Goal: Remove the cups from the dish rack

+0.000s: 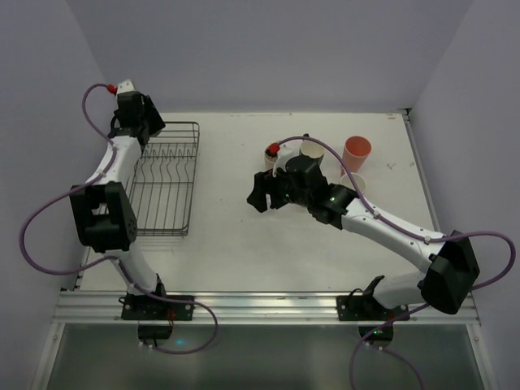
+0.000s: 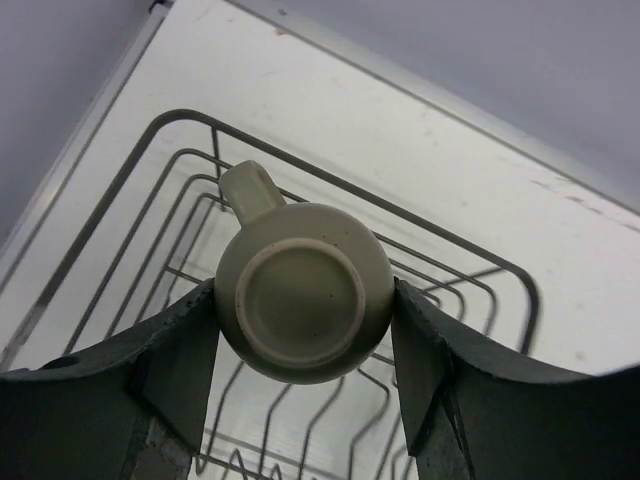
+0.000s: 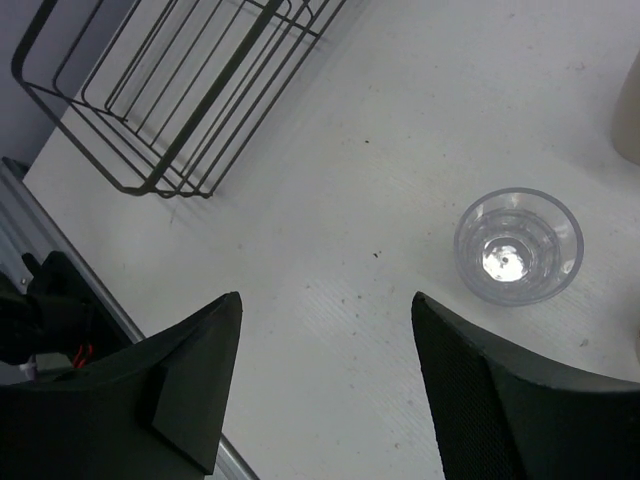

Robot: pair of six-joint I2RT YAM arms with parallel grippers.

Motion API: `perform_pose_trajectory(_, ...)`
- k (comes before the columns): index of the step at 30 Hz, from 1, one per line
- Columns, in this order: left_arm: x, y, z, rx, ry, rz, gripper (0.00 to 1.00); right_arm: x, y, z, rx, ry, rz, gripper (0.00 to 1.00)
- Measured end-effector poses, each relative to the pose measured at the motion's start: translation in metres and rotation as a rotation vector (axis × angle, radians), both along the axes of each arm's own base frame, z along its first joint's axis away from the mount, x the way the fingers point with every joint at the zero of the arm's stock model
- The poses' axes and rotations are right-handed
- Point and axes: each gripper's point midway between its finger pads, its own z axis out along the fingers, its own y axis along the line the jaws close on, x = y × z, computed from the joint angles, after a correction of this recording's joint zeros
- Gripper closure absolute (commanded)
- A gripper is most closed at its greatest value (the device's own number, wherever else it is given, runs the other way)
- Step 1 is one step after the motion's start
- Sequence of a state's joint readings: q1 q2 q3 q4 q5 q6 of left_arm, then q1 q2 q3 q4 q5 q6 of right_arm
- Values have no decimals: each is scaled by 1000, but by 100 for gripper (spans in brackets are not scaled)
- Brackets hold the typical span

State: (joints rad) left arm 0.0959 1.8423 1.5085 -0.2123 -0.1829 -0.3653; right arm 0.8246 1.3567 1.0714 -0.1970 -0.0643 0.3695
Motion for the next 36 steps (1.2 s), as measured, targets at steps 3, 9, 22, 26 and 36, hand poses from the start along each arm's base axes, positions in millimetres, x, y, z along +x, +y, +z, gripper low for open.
perform_pose_trajectory(3, -21, -20, 30, -99, -86, -40, 94, -1, 6, 9, 55, 11, -1, 24)
perform_pose_trajectory(9, -88, -94, 54, -366, -223, -237, 94, -10, 8, 35, 234, 13, -29, 23)
perform_pose_trajectory(22, -244, -272, 99, -905, -390, -873, 96, -23, 15, 76, 538, 43, -17, 32)
perform_pose_trajectory(26, -267, -285, 112, -989, -426, -948, 97, -26, 18, 85, 570, 38, 15, 37)
perform_pose_trajectory(36, -288, -298, 101, -1133, -379, -937, 98, -30, 30, 90, 581, 48, 85, 57)
